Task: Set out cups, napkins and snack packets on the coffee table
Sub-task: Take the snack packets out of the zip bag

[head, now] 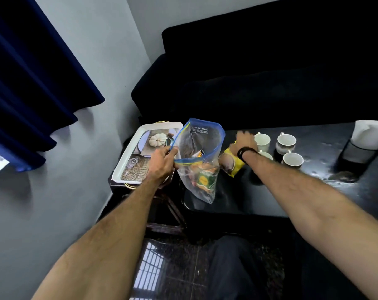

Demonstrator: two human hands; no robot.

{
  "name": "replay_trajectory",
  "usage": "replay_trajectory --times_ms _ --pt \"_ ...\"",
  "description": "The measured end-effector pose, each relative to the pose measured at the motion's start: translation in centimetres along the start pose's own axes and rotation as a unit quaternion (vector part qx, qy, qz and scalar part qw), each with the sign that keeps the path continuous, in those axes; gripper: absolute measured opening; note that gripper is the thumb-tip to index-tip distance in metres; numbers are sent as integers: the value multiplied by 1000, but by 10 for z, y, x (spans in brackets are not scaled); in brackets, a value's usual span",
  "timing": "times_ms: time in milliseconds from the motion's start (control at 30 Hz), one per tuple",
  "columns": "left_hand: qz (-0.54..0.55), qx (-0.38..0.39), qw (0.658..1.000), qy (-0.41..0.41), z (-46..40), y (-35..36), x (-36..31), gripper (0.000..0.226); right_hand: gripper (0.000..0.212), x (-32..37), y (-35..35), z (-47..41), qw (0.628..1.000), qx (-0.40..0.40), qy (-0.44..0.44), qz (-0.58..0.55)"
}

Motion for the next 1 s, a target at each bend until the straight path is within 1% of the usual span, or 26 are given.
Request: replay_trajectory --times_ms 33,67,100,133,167,233,333,400,467,500,533,567,633,767,867,1000 --pt "8 5 1000 2 0 3 -2 27 40 5 -13 -4 996 -54 -3 -76" --pt "14 8 1000 3 0 6 -3 27 32 13 -28 -8 983 -105 -19 -151" --pt "19 11 1000 3 0 9 -4 28 24 24 -44 -10 967 -142 -41 -210" --pt "23 13 1000 4 0 12 -6 30 16 36 -59 -9 953 -153 -66 -252" --pt "26 14 1000 5 0 15 -7 32 12 48 -70 -7 946 -140 -94 -277" --pt "24 18 1000 5 3 20 -13 34 9 71 -85 2 946 -74 -163 -271" --pt "23 19 1000 -7 7 23 -19 35 8 96 -87 22 952 38 -259 -160" --pt "10 12 1000 -11 12 25 -22 40 13 104 -72 32 949 145 -278 -27" --pt "-24 14 1000 6 18 27 -28 44 22 103 -47 42 931 249 -244 105" --pt "-43 18 999 19 22 28 -31 45 26 100 -35 46 924 283 -217 139" --pt "-65 23 997 29 25 29 -35 45 28 97 -25 51 923 290 -195 162" --pt "-84 27 996 34 27 30 -37 45 29 94 -18 54 926 277 -183 179" --pt "-93 32 994 41 31 32 -41 45 32 86 -7 58 940 246 -158 175" --pt "-84 30 994 62 35 33 -43 48 41 75 14 61 954 257 -94 124" --pt "-97 41 992 62 36 33 -40 48 52 74 26 66 955 252 -90 127" --pt "-105 40 991 65 36 32 -36 50 48 74 35 68 969 189 -89 130"
Point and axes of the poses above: each hand's wrist, its own z-axis away from the middle knuckle, its own y-axis out of the palm, x = y × z, the point moved 2 cm from there along -z, towards the middle knuckle, and after that the axes turned 1 degree about -x, right-handed, at the moved point
